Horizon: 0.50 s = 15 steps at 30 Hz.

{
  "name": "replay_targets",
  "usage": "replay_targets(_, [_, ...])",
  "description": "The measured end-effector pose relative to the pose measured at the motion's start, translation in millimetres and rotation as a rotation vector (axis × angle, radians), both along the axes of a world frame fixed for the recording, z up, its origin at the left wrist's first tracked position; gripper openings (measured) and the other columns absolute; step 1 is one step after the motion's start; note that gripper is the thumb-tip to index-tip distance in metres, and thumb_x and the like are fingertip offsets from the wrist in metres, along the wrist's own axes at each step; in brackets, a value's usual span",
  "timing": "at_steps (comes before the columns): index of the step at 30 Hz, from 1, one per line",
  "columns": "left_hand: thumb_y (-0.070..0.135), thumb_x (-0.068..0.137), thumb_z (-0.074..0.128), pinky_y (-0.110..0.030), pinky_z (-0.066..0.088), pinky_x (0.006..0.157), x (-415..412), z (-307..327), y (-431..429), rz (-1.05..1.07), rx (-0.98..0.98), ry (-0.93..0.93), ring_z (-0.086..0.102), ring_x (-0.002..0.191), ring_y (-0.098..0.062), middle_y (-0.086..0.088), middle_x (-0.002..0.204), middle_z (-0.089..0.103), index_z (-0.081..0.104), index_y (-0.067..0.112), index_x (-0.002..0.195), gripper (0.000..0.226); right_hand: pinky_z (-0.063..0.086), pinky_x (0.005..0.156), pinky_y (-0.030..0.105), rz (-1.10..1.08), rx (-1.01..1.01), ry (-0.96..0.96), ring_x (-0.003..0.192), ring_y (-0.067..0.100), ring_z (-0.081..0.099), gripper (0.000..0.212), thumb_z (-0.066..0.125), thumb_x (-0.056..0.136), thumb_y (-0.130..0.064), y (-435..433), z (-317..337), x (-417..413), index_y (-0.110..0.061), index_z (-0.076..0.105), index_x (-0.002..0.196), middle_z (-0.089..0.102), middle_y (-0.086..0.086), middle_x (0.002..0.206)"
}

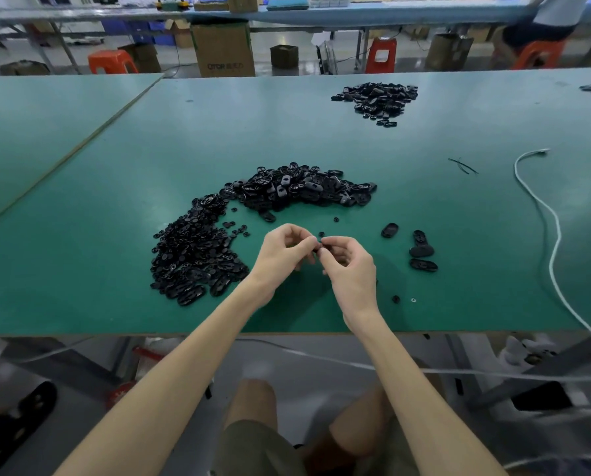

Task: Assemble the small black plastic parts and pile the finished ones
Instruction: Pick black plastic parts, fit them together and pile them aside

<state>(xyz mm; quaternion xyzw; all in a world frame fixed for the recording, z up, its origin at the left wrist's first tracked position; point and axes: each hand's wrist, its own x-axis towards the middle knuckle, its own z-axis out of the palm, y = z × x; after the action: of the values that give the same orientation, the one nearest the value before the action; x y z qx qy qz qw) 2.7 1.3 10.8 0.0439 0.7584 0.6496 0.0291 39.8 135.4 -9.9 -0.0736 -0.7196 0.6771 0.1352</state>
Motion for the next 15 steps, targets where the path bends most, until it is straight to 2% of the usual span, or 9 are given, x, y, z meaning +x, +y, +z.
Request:
replay_targets(8, [0.009, 0.099, 0.064, -0.022, 0.051, 0.058, 4.8, -11.5, 1.1, 0.143, 0.104, 0.084, 0.064, 0.069, -0.01, -0.008, 0.092, 0.069, 0.061, 0.006, 0.104, 0.006, 0.056, 0.067, 0.019, 0.013, 0.003, 0.013, 0.084, 0.0, 0.068, 0.014, 0.071, 0.096, -0.009, 1.2, -1.1, 0.6, -0.019, 0.072, 0.106, 0.073, -0.005, 0.096])
replay_targets(10, [0.011, 0.101, 0.061, -0.022, 0.053, 0.062, 3.9, -12.3, -0.2, 0.162, 0.088, 0.084, 0.067, 0.079, -0.013, -0.004, 0.102, 0.067, 0.062, 0.009, 0.113, 0.012, 0.055, 0.067, 0.018, 0.019, 0.0, 0.013, 0.084, 0.0, 0.068, 0.015, 0.071, 0.096, -0.008, 0.6, 0.0, 0.1, -0.019, 0.073, 0.106, 0.074, -0.004, 0.096])
replay_targets(12, [0.013, 0.103, 0.059, -0.022, 0.054, 0.065, 3.6, -12.4, -0.4, 0.128, 0.055, 0.098, 0.066, 0.076, -0.012, -0.004, 0.107, 0.065, 0.065, 0.015, 0.119, 0.017, 0.055, 0.068, 0.019, 0.024, 0.005, 0.012, 0.085, 0.0, 0.068, 0.015, 0.071, 0.096, -0.008, 0.3, 0.1, 0.1, -0.018, 0.073, 0.107, 0.074, -0.002, 0.097])
replay_targets(14, [0.014, 0.102, 0.06, -0.019, 0.053, 0.065, 5.1, -12.0, 0.6, 0.09, 0.017, 0.148, 0.063, 0.074, -0.008, -0.006, 0.112, 0.062, 0.068, 0.02, 0.118, 0.018, 0.056, 0.068, 0.02, 0.023, 0.014, 0.011, 0.086, 0.001, 0.068, 0.016, 0.071, 0.096, -0.007, 1.0, -0.4, 0.3, -0.017, 0.073, 0.108, 0.074, -0.002, 0.097])
replay_targets(15, [0.015, 0.102, 0.061, -0.02, 0.053, 0.066, 5.9, -12.0, 1.4, 0.073, 0.001, 0.176, 0.064, 0.081, -0.008, -0.006, 0.115, 0.06, 0.069, 0.022, 0.115, 0.017, 0.057, 0.07, 0.021, 0.023, 0.018, 0.012, 0.086, 0.001, 0.069, 0.015, 0.071, 0.096, -0.007, 1.1, -0.6, 0.4, -0.017, 0.073, 0.108, 0.074, -0.002, 0.097])
